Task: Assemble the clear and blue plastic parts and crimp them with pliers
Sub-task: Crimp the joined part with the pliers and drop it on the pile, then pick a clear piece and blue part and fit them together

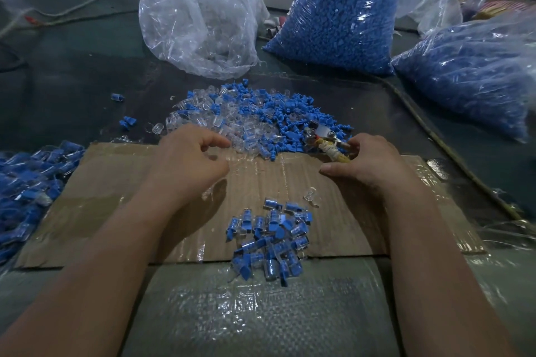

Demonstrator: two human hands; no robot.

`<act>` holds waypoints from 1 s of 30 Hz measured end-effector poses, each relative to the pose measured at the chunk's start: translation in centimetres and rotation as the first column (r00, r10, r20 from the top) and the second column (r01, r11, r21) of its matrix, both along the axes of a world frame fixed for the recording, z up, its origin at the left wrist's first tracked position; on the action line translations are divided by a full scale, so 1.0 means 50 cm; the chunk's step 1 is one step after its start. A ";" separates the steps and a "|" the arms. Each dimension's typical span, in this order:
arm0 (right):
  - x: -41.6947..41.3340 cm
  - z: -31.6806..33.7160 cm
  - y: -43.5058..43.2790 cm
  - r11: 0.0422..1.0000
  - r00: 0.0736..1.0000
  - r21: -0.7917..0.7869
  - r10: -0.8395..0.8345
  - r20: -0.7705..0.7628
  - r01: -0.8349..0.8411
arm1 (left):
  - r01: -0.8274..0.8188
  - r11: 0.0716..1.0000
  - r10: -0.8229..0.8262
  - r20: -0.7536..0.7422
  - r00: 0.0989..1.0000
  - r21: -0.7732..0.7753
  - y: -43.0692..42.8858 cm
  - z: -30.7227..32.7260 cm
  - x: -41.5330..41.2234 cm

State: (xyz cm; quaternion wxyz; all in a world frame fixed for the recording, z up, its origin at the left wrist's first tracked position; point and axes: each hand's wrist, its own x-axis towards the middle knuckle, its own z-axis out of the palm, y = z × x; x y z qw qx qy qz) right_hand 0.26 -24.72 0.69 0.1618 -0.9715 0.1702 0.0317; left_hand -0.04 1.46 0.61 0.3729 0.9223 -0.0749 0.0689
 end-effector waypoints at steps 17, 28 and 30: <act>-0.006 0.004 0.011 1.000 0.997 0.003 -0.013 0.080 0.013 | 0.056 0.972 -0.078 0.087 0.993 0.227 -0.006 -0.013 0.000; -0.007 -0.002 0.134 0.881 0.819 -0.023 0.448 0.359 -0.472 | 0.123 0.990 -0.136 0.238 0.962 0.068 -0.030 -0.013 -0.008; 0.001 -0.012 0.143 0.875 0.823 -0.057 0.472 0.315 -0.480 | 0.118 0.991 -0.131 0.247 0.960 0.067 -0.031 -0.012 -0.008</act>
